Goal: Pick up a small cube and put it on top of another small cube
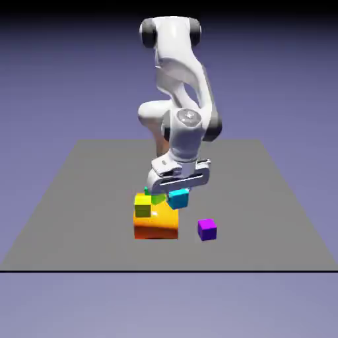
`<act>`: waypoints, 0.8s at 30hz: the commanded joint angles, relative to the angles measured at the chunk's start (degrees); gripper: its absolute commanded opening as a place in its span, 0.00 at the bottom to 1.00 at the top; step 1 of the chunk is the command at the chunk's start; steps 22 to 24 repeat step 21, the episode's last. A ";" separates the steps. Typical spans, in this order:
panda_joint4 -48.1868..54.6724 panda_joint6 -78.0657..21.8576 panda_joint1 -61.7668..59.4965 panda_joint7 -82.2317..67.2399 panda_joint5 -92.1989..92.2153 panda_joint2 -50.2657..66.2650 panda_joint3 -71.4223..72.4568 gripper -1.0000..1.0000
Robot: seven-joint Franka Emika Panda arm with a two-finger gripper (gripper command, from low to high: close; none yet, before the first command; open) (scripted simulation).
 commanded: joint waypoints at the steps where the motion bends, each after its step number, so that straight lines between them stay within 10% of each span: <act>1: -1.42 -0.68 -0.71 0.75 -0.10 -2.08 -0.28 0.00; 12: -15.44 -7.56 -7.58 7.07 0.93 -22.65 -3.11 0.00; 18: -21.50 6.23 -7.94 7.22 0.14 -14.92 -3.85 0.00; 19: -21.50 6.23 -7.94 7.22 0.14 -14.92 -3.85 1.00; 24: -20.41 3.74 -7.87 7.19 0.28 -16.31 -3.72 1.00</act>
